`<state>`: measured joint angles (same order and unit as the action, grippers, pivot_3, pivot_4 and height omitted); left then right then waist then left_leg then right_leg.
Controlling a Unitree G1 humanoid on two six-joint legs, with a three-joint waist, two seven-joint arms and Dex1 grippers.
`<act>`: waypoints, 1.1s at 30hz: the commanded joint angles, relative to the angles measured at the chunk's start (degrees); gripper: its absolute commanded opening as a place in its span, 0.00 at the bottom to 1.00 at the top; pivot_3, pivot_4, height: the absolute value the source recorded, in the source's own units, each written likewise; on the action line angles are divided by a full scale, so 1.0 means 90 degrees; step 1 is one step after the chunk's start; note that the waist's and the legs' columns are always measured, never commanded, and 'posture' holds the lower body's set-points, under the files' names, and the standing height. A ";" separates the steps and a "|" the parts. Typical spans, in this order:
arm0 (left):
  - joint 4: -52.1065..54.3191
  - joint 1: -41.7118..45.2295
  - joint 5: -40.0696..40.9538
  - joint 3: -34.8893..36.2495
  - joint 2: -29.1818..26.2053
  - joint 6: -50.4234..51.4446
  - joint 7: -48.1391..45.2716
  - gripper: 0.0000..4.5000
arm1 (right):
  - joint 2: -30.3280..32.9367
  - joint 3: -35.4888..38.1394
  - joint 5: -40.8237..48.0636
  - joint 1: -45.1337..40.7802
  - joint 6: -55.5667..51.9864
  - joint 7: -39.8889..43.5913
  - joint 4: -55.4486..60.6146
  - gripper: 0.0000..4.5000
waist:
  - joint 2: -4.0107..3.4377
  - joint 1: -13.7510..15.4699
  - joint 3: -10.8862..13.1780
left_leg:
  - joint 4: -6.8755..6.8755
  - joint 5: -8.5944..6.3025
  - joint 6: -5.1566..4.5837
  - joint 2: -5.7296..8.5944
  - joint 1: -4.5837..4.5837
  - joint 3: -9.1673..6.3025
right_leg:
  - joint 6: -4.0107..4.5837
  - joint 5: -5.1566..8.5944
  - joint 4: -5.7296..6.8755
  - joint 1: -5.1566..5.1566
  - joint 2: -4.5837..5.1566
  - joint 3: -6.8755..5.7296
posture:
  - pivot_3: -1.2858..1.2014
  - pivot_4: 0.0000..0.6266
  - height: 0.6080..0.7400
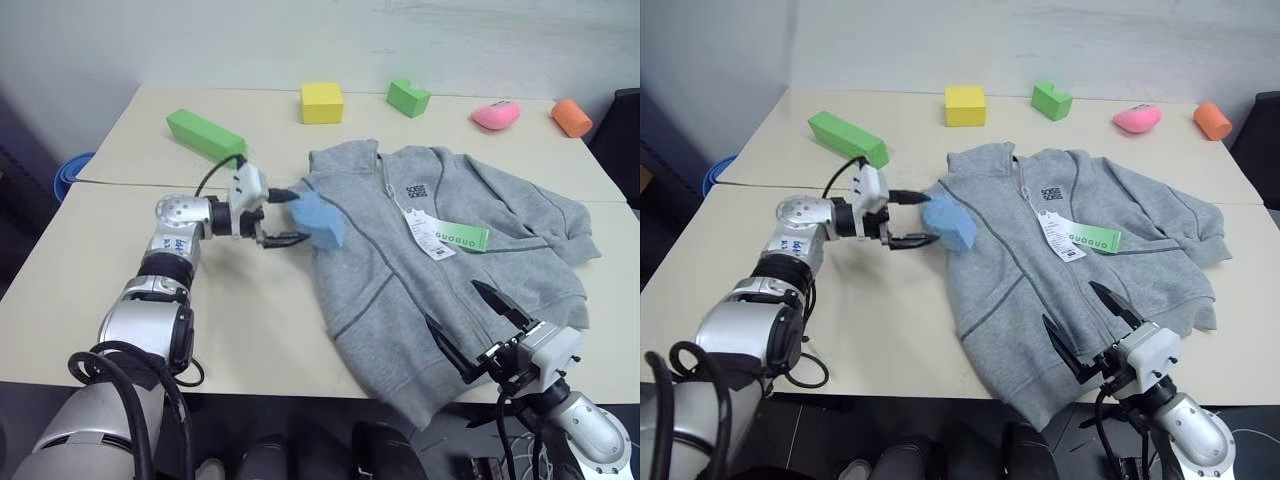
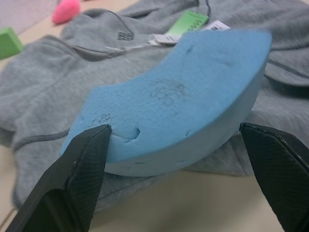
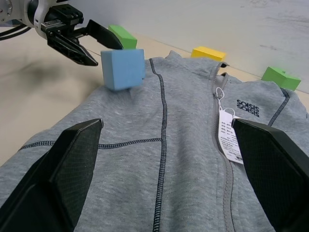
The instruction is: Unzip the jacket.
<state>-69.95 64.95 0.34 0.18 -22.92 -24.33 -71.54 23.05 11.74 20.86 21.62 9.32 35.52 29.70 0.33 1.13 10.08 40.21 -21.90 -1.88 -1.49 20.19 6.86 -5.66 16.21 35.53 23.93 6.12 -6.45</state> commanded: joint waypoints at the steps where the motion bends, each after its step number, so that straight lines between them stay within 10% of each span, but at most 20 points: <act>1: 0.0093 0.0149 -0.0451 -0.0393 0.0030 -0.0621 0.0089 0.99 | 0.0102 0.0181 0.0143 0.0063 -0.0033 -0.0033 0.0366 1.00 | 0.0000 0.0011 0.0000 | 0.0000 0.0000 0.0000 0.0001 0.0000 0.0000 | 0.0000 0.0000 0.0000 0.0000 0.0000 0.0000 | 0.52 0.24 1.00; 20: -0.0527 0.1104 -0.2165 -0.1801 0.0599 -0.1378 0.1187 0.99 | 0.0043 0.0044 0.0049 0.0298 -0.0050 -0.0130 0.0507 1.00 | 0.0001 0.0031 0.0001 | -0.0001 0.0000 -0.0002 0.0038 0.0002 -0.0001 | -0.0002 -0.0001 -0.0001 -0.0001 0.0003 -0.0001 | 0.52 0.24 1.00; 33: -0.0643 0.0796 -0.1908 -0.1483 0.0723 -0.0769 0.0724 0.46 | -0.0048 0.0016 -0.0073 0.0440 0.0025 -0.0233 0.0585 1.00 | 0.0002 0.0017 -0.0003 | -0.0001 0.0001 -0.0008 0.0039 -0.0008 -0.0013 | -0.0004 -0.0001 0.0001 -0.0009 0.0013 -0.0001 | 0.52 0.24 1.00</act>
<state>-74.30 74.15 -16.85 -13.01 -16.17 -32.51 -63.26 22.89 11.60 20.21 25.35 8.57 34.17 32.61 0.35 1.29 10.05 40.20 -21.89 -1.95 -1.18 20.09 6.74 -5.69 16.20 35.54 23.82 6.24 -6.45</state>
